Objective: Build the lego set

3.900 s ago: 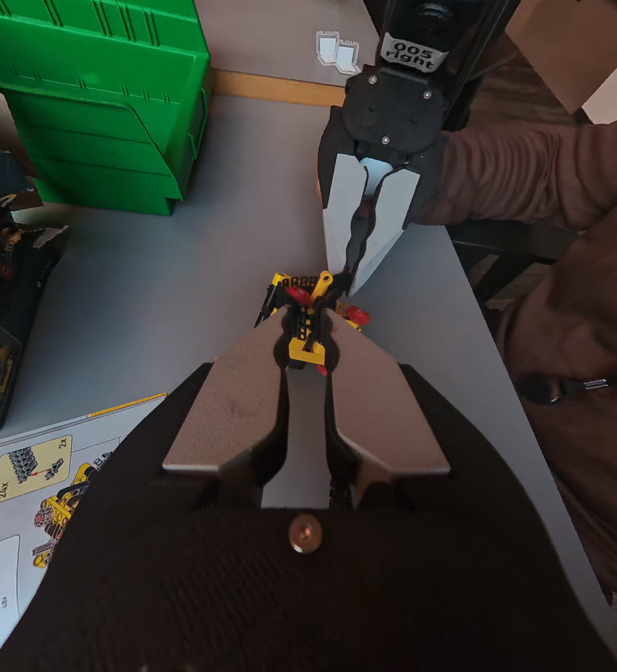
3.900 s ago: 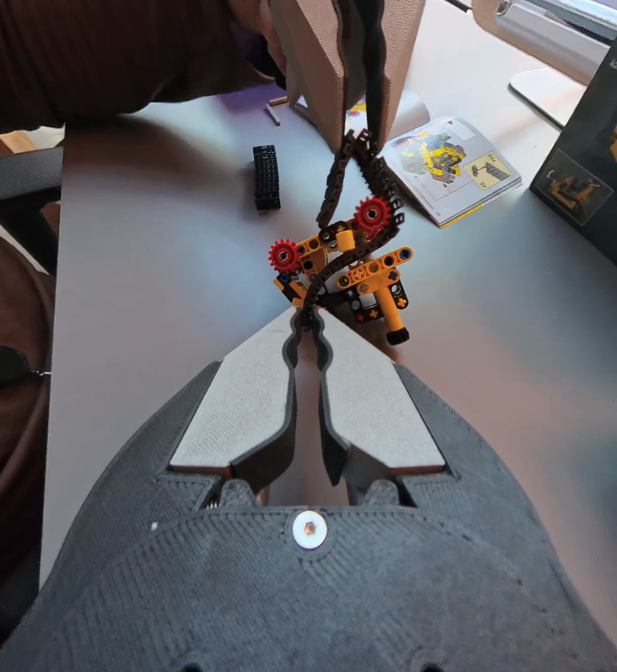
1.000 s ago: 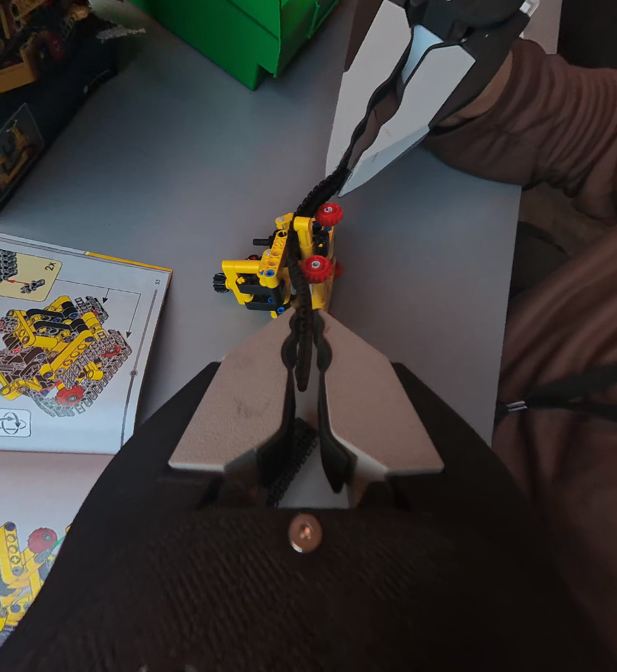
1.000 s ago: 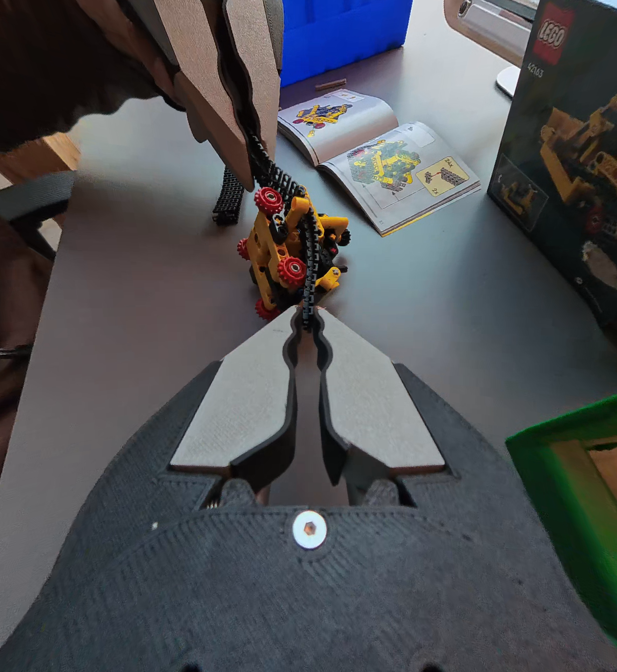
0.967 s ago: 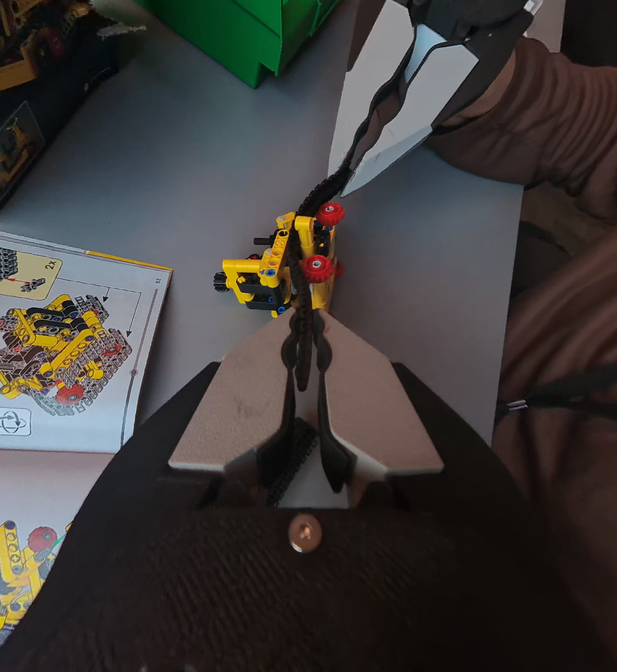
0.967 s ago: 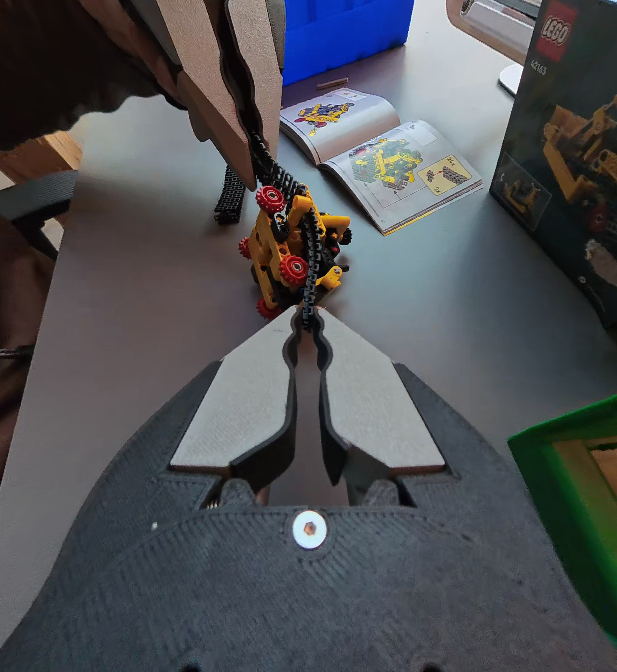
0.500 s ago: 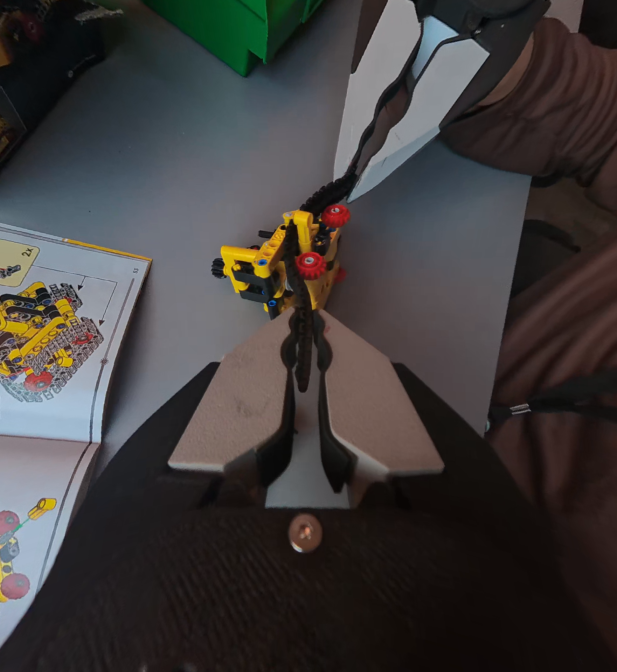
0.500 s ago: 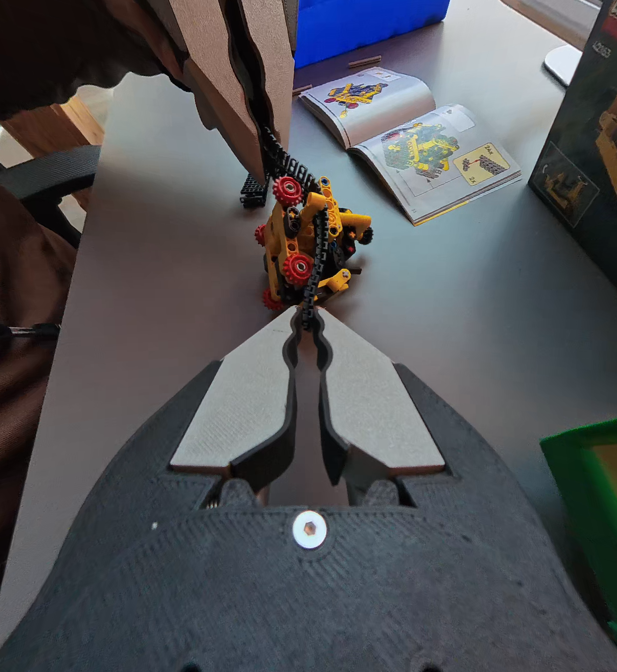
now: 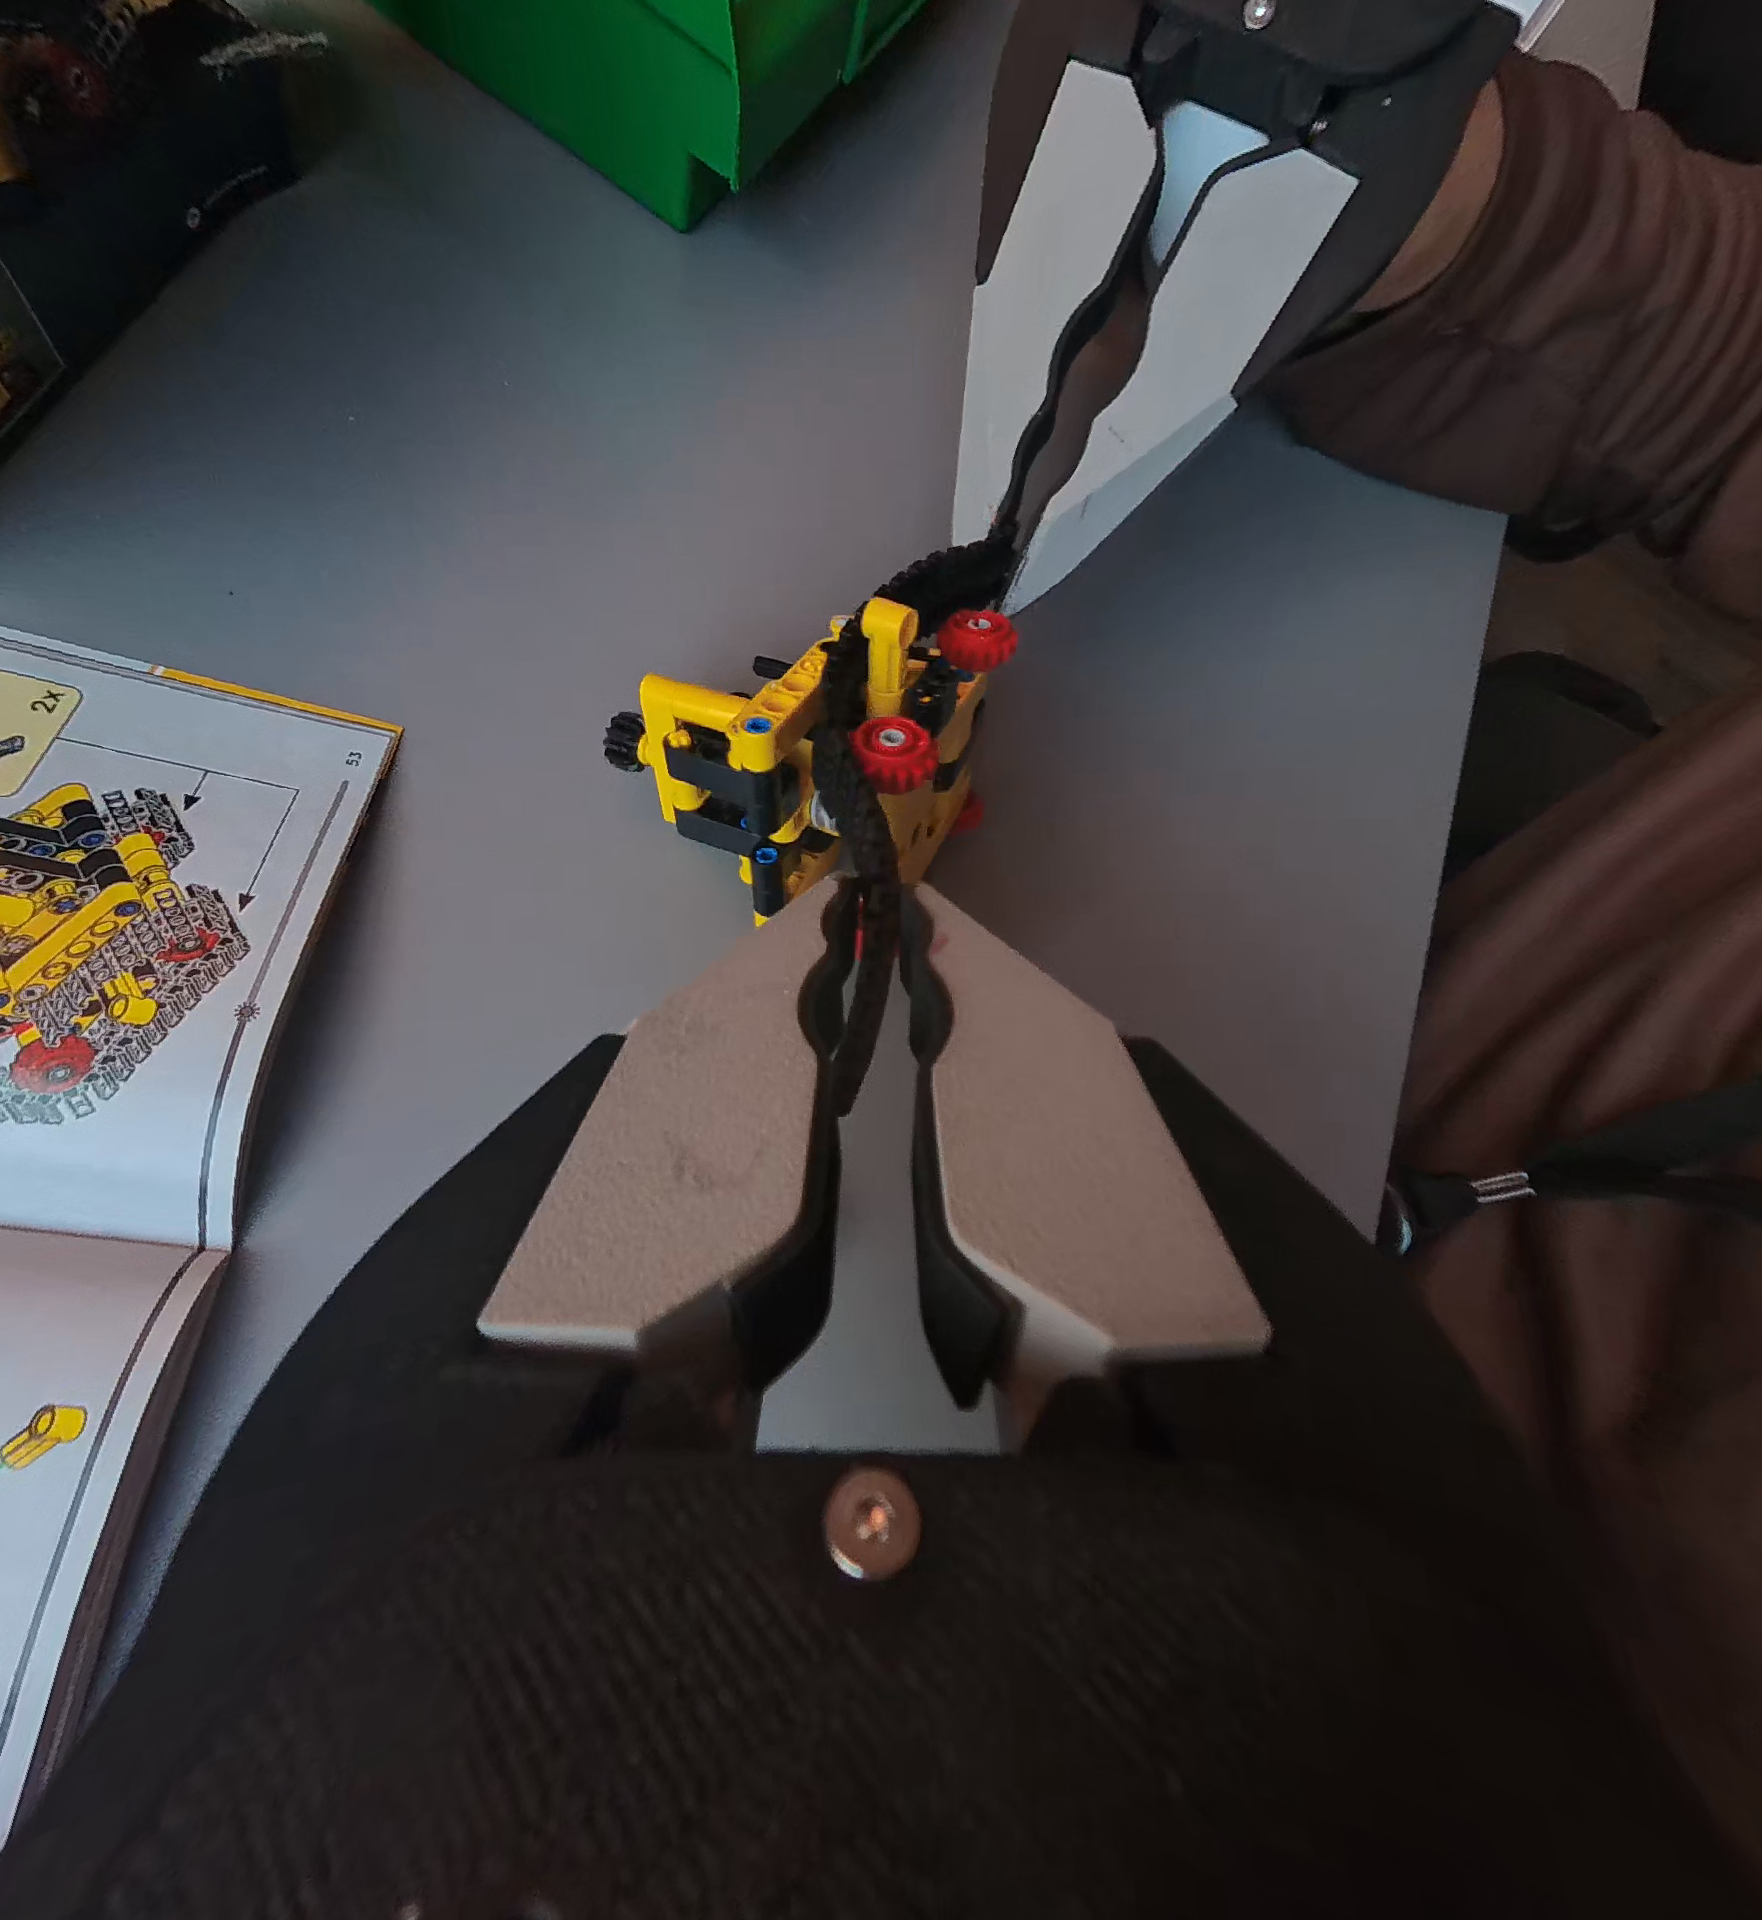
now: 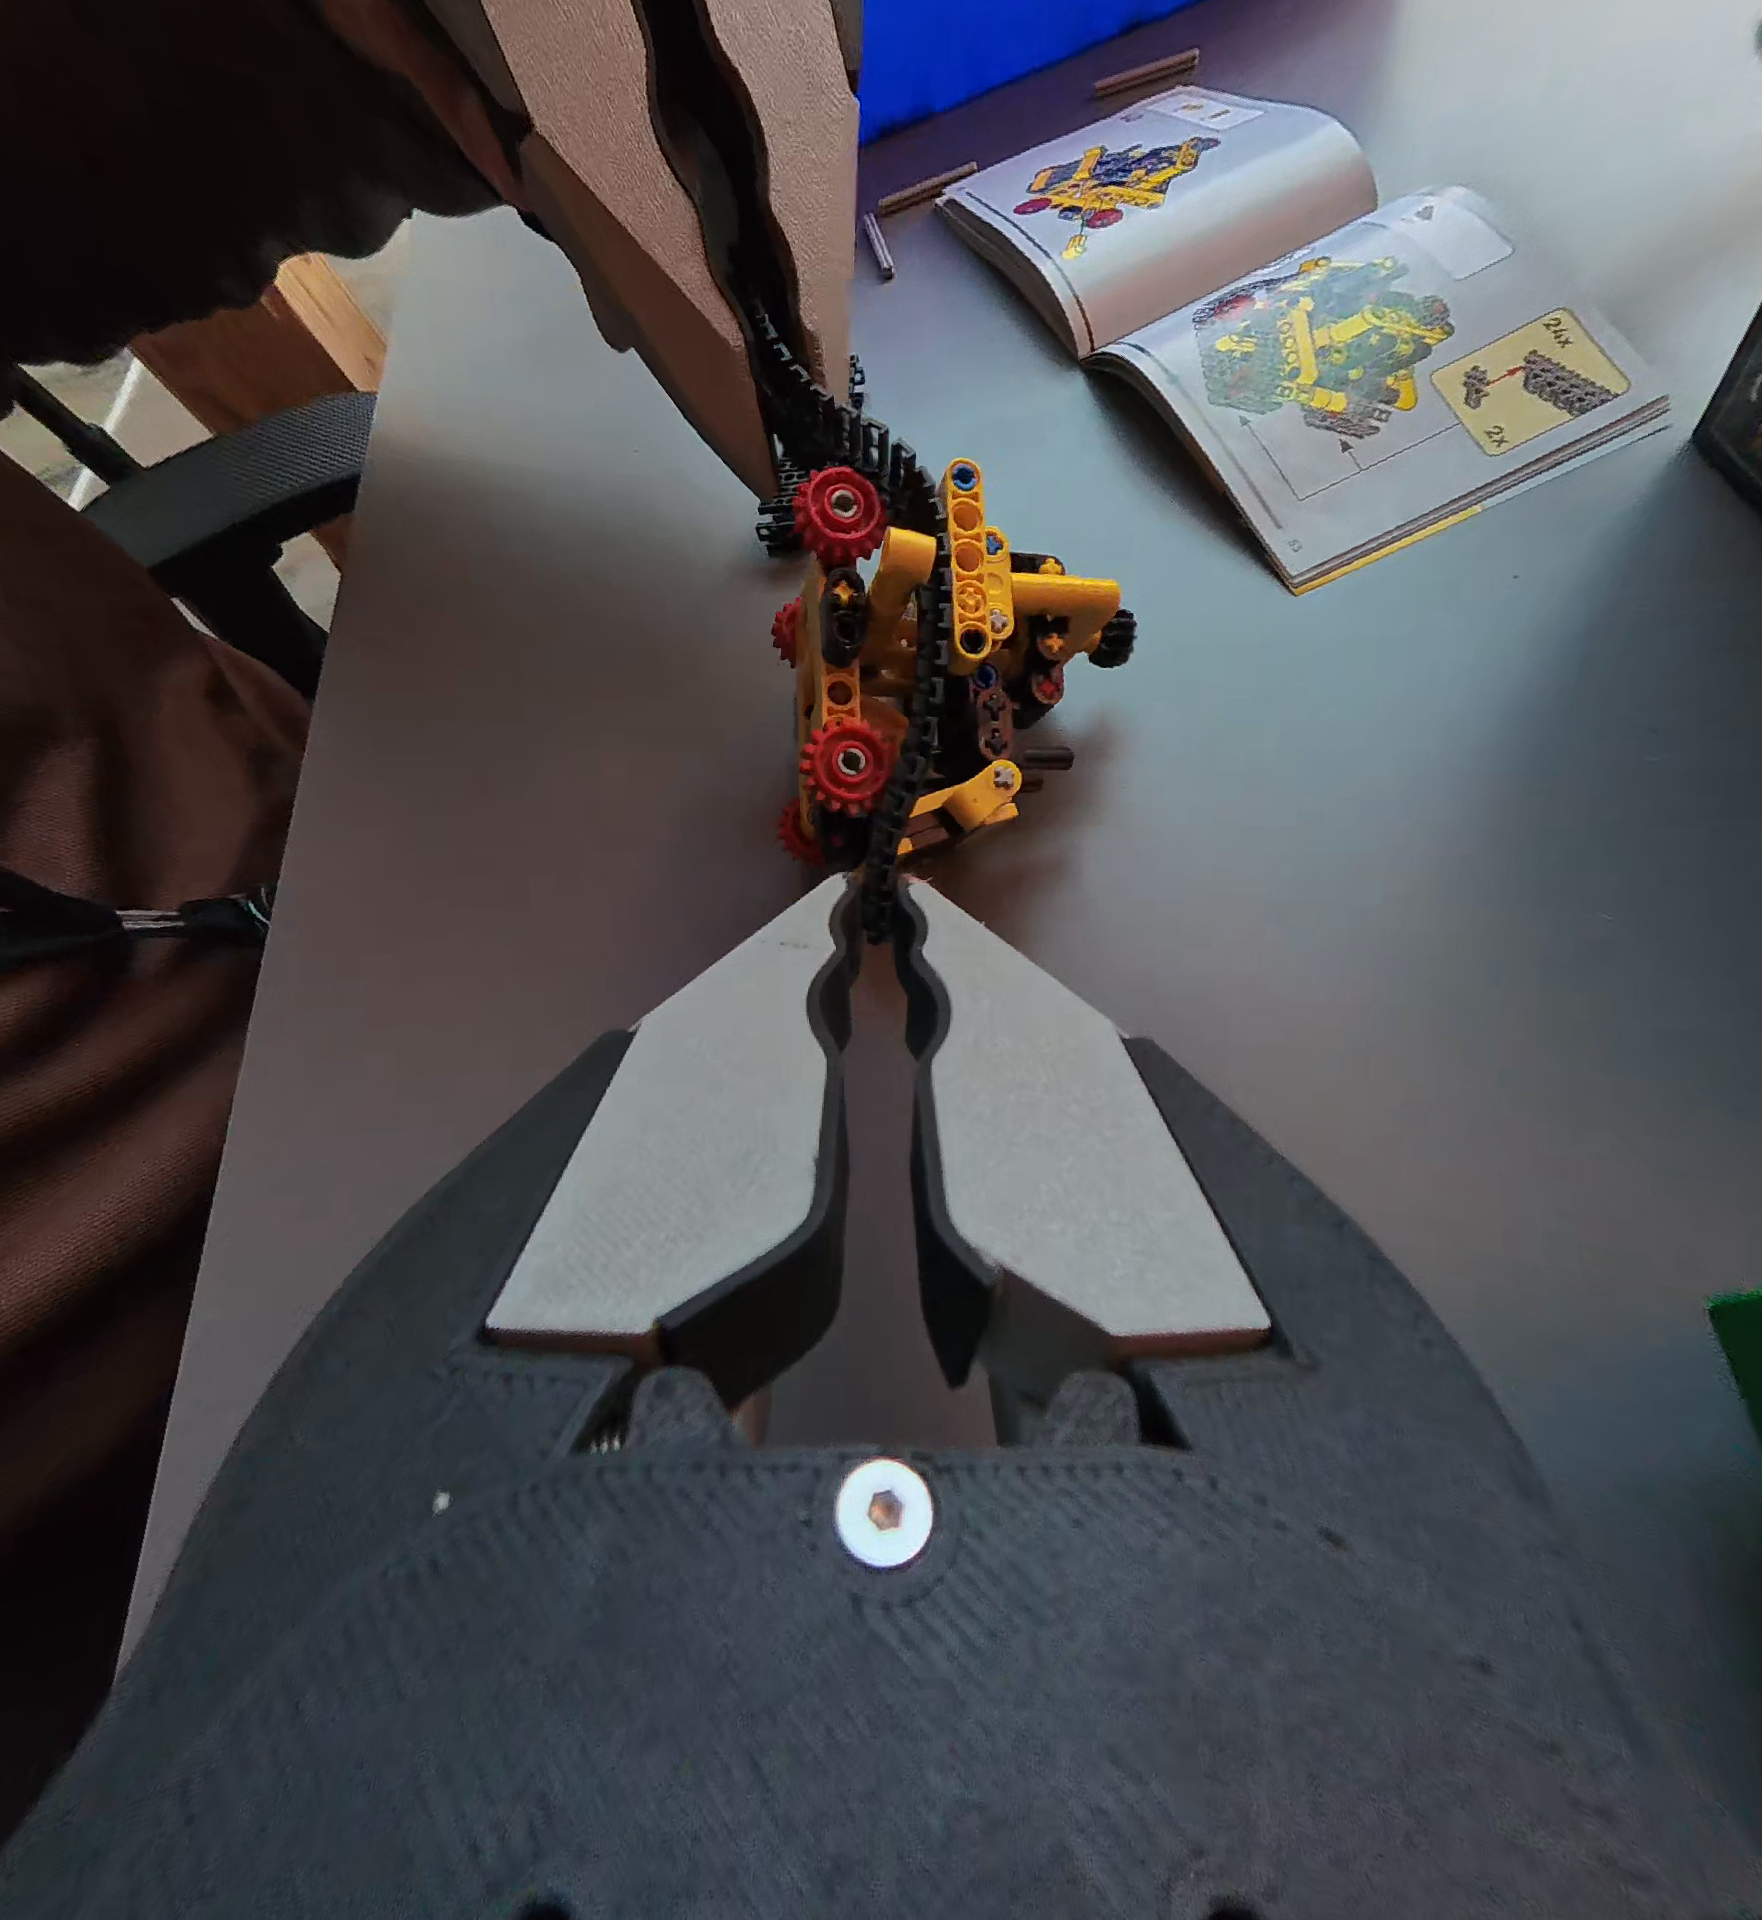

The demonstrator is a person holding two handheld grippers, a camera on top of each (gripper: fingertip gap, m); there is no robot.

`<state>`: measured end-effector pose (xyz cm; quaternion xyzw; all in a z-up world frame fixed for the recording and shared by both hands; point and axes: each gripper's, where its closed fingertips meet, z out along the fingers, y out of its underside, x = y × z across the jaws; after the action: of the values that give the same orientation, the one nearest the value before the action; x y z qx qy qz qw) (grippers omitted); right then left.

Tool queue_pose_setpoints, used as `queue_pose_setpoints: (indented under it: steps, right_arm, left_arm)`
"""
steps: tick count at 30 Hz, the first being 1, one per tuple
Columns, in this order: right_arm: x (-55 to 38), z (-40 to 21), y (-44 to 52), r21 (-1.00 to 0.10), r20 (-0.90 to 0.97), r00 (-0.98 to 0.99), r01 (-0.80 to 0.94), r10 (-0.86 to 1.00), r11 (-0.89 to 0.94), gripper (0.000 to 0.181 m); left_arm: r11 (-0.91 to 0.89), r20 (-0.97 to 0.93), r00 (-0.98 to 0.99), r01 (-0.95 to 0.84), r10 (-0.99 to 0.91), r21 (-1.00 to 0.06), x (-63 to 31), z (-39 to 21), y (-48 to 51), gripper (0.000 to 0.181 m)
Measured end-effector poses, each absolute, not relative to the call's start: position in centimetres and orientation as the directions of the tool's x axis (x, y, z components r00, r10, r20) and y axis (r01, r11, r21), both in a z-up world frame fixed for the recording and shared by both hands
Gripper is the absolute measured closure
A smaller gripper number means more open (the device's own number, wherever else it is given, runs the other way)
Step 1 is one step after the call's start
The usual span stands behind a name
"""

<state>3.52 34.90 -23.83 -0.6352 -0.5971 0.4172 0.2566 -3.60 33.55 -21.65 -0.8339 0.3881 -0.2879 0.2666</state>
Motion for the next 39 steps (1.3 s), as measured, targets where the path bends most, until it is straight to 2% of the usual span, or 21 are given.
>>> queue_pose_setpoints:
  steps: [17,24,34,39]
  right_arm:
    - [3.75,-24.52,35.02,-0.804,-0.217,-0.056,0.577,0.975,-0.146,0.18]
    - [3.63,-24.33,34.84,-0.812,-0.207,-0.068,0.569,0.976,-0.132,0.18]
    - [3.58,-24.25,35.25,-0.82,-0.206,-0.075,0.557,0.976,-0.13,0.18]
    - [3.22,-24.37,35.37,-0.817,-0.216,-0.077,0.56,0.973,-0.137,0.179]
  left_arm:
    - [-0.524,0.247,0.523,-0.491,-0.816,-0.696,-3.84,-21.51,33.62,0.18]
    - [-0.375,0.12,0.453,-0.532,-0.884,-0.759,-3.92,-21.51,33.42,0.18]
    - [-0.336,0.161,0.383,-0.449,-0.91,-0.828,-4.3,-21.98,33.61,0.18]
    - [-0.376,0.21,0.42,-0.366,-0.883,-0.851,-3.95,-21.83,33.75,0.181]
